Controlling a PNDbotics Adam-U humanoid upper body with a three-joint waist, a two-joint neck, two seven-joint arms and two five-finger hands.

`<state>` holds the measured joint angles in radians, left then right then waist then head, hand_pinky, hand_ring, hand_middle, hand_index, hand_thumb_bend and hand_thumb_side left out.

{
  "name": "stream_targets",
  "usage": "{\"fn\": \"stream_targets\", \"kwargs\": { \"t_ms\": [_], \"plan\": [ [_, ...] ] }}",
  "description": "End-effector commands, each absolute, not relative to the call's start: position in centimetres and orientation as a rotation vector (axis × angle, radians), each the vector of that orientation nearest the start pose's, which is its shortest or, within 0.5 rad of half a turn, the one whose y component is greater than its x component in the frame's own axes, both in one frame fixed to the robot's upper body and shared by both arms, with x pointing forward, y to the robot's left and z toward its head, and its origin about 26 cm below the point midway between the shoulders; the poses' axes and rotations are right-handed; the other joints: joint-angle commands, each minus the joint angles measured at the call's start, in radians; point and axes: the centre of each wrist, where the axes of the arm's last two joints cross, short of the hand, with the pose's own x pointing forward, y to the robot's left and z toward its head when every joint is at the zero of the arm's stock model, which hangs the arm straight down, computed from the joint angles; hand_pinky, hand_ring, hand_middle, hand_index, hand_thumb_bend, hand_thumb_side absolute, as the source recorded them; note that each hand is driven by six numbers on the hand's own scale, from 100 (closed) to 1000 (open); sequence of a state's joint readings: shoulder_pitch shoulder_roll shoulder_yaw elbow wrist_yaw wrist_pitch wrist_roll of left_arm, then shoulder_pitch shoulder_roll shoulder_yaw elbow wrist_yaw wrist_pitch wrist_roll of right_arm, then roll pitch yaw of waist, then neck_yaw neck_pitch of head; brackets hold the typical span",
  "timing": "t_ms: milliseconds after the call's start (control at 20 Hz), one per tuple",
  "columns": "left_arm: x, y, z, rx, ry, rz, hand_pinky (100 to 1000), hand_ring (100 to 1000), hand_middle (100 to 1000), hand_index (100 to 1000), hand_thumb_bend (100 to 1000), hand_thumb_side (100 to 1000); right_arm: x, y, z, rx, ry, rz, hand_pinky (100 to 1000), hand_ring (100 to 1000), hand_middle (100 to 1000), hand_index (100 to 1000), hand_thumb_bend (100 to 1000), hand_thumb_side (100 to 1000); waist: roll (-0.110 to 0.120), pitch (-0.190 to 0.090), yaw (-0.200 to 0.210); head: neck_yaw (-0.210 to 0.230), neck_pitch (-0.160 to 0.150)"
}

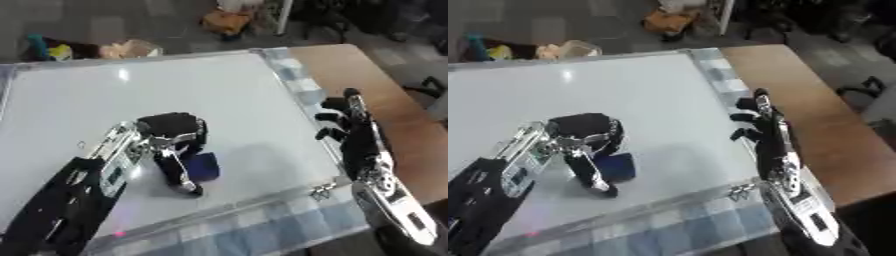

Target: Wipe the whiteboard clean with a brush.

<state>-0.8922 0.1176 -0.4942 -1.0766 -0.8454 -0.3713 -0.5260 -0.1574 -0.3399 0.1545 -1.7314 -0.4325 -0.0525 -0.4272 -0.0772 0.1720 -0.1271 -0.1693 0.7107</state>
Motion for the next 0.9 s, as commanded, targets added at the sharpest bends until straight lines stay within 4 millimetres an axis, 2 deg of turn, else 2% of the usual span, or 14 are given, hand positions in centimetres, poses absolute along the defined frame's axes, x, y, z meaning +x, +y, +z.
{"fn": "stream_targets", "kwargs": {
  "t_ms": [50,900],
  "plan": [
    [42.92,7.27,14.38,-0.420,2.179,2.843,222,249,296,172,704,252,30.72,-26.37,9.00,-0.011,-1.846,-0.254,340,596,635,645,100,770,-0.001,-0.013,0.000,-0.003,0.002],
    [42.70,7.42,15.17,-0.343,2.244,2.887,177,221,284,171,699,230,30.71,-26.39,8.95,-0.011,-1.844,-0.254,340,597,636,645,100,772,-0.002,-0.015,0.005,-0.003,0.000]
  ]
}}
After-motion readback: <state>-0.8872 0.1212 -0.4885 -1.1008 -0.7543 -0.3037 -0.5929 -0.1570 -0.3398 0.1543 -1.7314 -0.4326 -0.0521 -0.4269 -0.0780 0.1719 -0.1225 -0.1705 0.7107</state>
